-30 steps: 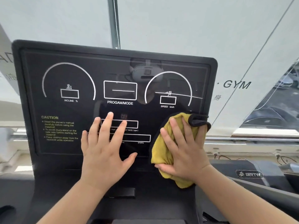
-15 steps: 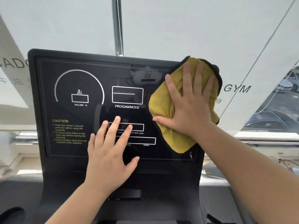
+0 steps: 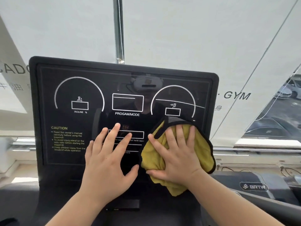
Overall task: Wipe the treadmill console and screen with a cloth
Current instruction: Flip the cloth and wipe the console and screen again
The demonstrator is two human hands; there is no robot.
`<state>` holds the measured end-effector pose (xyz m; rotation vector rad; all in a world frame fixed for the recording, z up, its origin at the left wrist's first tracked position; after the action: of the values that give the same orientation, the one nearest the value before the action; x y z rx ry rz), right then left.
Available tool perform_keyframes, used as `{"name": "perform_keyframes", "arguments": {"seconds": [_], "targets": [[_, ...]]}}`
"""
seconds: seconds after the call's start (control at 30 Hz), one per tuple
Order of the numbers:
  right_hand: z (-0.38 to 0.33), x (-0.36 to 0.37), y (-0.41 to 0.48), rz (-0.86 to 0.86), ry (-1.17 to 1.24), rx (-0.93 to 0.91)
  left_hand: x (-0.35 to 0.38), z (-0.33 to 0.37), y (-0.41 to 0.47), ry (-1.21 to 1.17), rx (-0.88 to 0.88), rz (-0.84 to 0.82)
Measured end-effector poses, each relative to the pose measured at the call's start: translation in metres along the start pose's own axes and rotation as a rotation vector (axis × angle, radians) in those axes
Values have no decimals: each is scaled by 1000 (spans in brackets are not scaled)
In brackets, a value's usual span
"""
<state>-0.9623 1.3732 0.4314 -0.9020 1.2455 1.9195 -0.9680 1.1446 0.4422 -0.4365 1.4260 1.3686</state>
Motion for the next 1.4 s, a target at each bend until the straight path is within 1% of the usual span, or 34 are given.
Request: {"name": "perform_keyframes", "arguments": {"seconds": [0.17, 0.3, 0.43, 0.53, 0.63, 0.7, 0.83, 0.9, 1.0, 1.13, 1.23, 1.4], "targets": [[46, -42, 75, 90, -60, 83, -9, -1, 2, -27, 10, -4], [60, -63, 116, 88, -98, 119, -11, -4, 0, -65, 2, 41], [45, -53, 106, 110, -70, 133, -13, -8, -3, -93, -18, 141], [22, -32, 81, 164, -39, 50, -12, -10, -4, -114, -49, 188], [2, -10, 53, 288, 17, -48, -8, -11, -8, -120, -97, 168], [-4, -4, 42, 328, 34, -30, -5, -11, -10, -107, -100, 135], [-2, -8, 41, 345, 21, 52, -5, -11, -10, -87, -80, 116], [2, -13, 44, 338, 24, 40, -8, -12, -9, -89, -87, 126], [12, -23, 62, 245, 4, 18, -11, -16, -7, -82, -92, 133], [29, -51, 116, 193, -21, 89, -16, -26, -6, -66, -97, 169], [28, -63, 140, 177, -28, 80, -18, -35, -5, -52, -140, 183], [2, -45, 114, 127, -76, 18, -8, -43, -14, -7, -229, 125]]}}
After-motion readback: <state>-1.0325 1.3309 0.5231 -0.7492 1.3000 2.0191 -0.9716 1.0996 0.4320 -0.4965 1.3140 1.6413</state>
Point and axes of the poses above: each hand's wrist, its own y-axis towards the middle knuckle, its own x-axis out of the palm, z = x × y, the point moved 1 cm from there along y, towards the middle knuckle, and after that the axes turned 4 degrees about z, right-handed, at the moved point
